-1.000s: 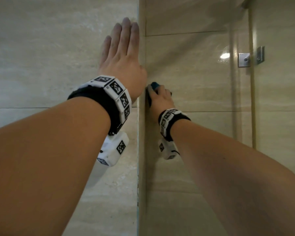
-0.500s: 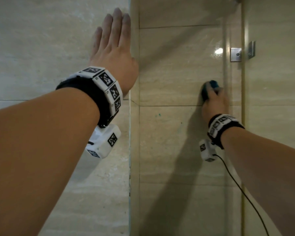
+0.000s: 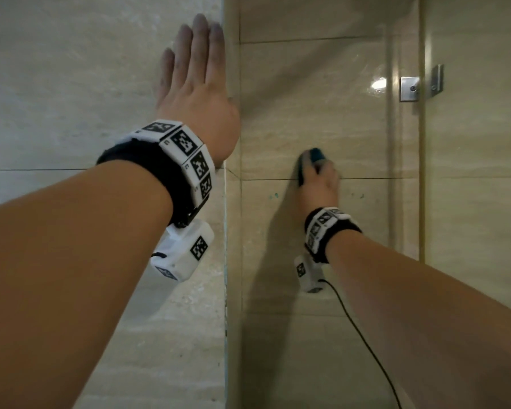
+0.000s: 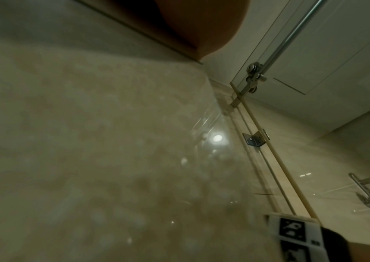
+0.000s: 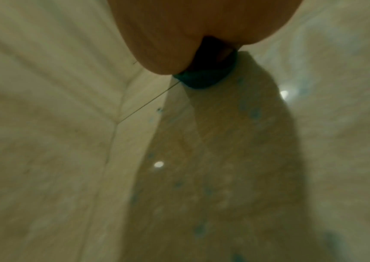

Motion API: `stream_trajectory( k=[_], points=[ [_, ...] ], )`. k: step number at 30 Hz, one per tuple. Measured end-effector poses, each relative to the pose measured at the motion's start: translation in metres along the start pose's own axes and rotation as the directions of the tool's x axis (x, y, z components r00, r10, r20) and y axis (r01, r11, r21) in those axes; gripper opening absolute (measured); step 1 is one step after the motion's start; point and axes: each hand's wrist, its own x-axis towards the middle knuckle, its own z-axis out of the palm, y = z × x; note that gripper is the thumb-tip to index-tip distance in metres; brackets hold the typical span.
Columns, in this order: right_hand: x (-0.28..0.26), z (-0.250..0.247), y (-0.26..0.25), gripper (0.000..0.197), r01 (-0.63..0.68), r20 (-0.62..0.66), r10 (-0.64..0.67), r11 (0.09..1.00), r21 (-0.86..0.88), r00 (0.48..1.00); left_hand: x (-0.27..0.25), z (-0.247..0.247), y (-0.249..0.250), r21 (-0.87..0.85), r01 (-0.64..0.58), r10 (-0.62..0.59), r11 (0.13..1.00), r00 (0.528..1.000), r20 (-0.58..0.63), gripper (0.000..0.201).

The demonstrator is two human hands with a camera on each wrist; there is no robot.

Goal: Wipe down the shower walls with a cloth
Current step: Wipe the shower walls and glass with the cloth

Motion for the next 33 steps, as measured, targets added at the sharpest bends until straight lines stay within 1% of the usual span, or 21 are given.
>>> stream_trajectory(
  k=[3, 5, 7, 9, 11, 12, 13, 18, 22, 24, 26, 28, 30, 33],
  points=[
    [-0.007, 0.023, -0.04, 0.064, 0.208, 0.08, -0.204, 0.977, -0.048, 0.976, -0.001, 0.0, 0.0, 0.009, -0.006, 0.006, 1.0, 1.0, -0.004, 0.081],
    [-0.011, 0.031, -0.06, 0.067, 0.281, 0.131, -0.27, 0.957, -0.068, 0.954, -0.001, 0.001, 0.0, 0.015, -0.01, 0.01, 1.0, 1.0, -0.012, 0.08],
    [-0.011, 0.033, -0.072, 0.073, 0.315, 0.184, -0.296, 0.946, -0.078, 0.937, -0.001, 0.001, -0.001, 0.024, -0.008, 0.008, 1.0, 1.0, -0.021, 0.08],
    [-0.009, 0.03, -0.072, 0.078, 0.362, 0.231, -0.336, 0.929, -0.082, 0.913, -0.001, 0.001, -0.002, 0.029, -0.008, 0.009, 1.0, 1.0, -0.016, 0.08],
    [-0.007, 0.023, -0.062, 0.078, 0.428, 0.258, -0.396, 0.9, -0.079, 0.881, 0.0, 0.001, -0.003, 0.021, -0.009, 0.01, 1.0, 1.0, -0.01, 0.08],
    [-0.005, 0.017, -0.054, 0.077, 0.445, 0.256, -0.413, 0.892, -0.079, 0.874, 0.0, 0.0, -0.003, 0.017, -0.009, 0.009, 1.0, 1.0, -0.011, 0.079],
    [-0.004, 0.011, -0.045, 0.075, 0.439, 0.244, -0.409, 0.895, -0.081, 0.879, 0.0, 0.0, -0.004, 0.016, -0.008, 0.008, 1.0, 1.0, -0.014, 0.079],
    [0.002, -0.024, 0.013, 0.073, 0.245, 0.149, -0.234, 0.968, -0.054, 0.961, -0.003, 0.0, -0.002, 0.021, -0.01, 0.011, 1.0, 1.0, -0.022, 0.079],
    [0.008, -0.05, 0.049, 0.071, 0.129, 0.066, -0.127, 0.991, -0.036, 0.99, -0.003, 0.001, -0.001, 0.014, -0.008, 0.009, 1.0, 0.999, -0.031, 0.08],
    [0.014, -0.062, 0.065, 0.07, 0.046, 0.017, -0.045, 0.999, -0.018, 0.999, -0.003, 0.001, -0.001, 0.008, -0.006, 0.007, 1.0, 0.999, -0.037, 0.08],
    [0.021, -0.071, 0.082, 0.067, -0.053, -0.047, 0.053, 0.999, 0.01, 0.998, -0.002, 0.001, 0.0, -0.003, 0.0, 0.0, 1.0, 0.999, -0.033, 0.08],
    [0.028, -0.08, 0.094, 0.067, -0.161, -0.099, 0.165, 0.986, 0.047, 0.981, -0.002, 0.001, 0.0, -0.003, -0.003, 0.003, 1.0, 1.0, -0.028, 0.08],
    [0.036, -0.086, 0.098, 0.069, -0.277, -0.079, 0.283, 0.958, 0.077, 0.956, -0.002, 0.002, -0.001, 0.005, -0.007, 0.008, 1.0, 0.999, -0.032, 0.08],
    [0.045, -0.086, 0.097, 0.07, -0.352, -0.075, 0.359, 0.931, 0.094, 0.93, -0.001, 0.002, -0.003, 0.01, -0.008, 0.009, 1.0, 1.0, -0.029, 0.079]
  ],
)
